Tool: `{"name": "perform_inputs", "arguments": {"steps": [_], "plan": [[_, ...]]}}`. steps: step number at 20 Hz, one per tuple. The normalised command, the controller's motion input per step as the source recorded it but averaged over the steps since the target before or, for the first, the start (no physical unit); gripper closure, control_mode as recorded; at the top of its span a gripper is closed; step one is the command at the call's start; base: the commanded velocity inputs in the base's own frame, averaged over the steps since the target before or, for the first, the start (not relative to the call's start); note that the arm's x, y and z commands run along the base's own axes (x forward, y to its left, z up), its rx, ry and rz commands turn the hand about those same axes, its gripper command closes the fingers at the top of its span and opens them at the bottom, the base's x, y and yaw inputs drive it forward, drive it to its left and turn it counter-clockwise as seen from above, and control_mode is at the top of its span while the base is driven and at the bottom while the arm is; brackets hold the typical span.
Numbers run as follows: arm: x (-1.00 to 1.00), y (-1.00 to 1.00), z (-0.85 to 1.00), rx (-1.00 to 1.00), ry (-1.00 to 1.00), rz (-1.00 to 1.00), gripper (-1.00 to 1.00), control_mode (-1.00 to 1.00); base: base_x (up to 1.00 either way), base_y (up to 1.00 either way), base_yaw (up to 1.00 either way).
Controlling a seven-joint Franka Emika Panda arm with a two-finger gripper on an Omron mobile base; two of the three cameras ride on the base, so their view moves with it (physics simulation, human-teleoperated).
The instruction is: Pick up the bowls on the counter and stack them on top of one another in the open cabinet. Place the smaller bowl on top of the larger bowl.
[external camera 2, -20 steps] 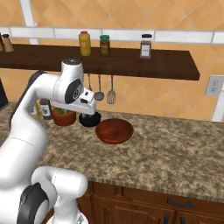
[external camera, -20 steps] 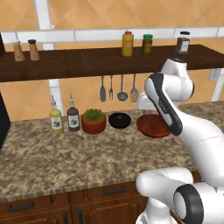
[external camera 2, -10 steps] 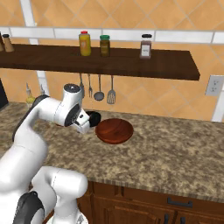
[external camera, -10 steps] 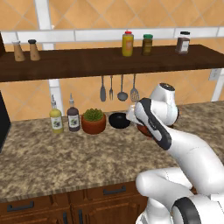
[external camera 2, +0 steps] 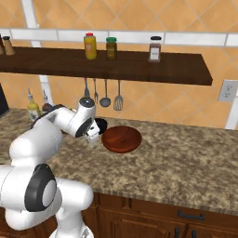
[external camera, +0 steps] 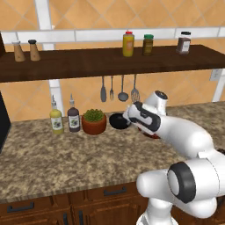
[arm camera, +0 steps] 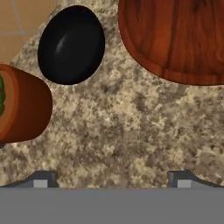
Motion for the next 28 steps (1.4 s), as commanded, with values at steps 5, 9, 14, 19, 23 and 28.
{"name": "perform_inputs", "arguments": {"steps": [5,9,14,19,23,28], "plan": [[0.65,-0.09,-0.32,0.16,0.02,-0.11,-1.00,-1.00,0.00,0.00,0.00],[0.55,0.00,-0.58,0.12,0.00,-0.13,-1.00,-1.00,0.00,0.00,0.00],[0.22,0.01,-0.44,0.05,0.00,-0.15,-1.00,-1.00,0.00,0.00,0.00],[0.28,0.03,-0.06,0.02,0.06,-0.15,-1.00,-1.00,0.00,0.00,0.00],[0.34,0.02,-0.01,0.01,0.09,-0.11,-1.00,-1.00,0.00,0.00,0.00],[0.33,0.01,-0.05,0.04,0.06,-0.07,-1.00,-1.00,0.00,0.00,0.00]]}}
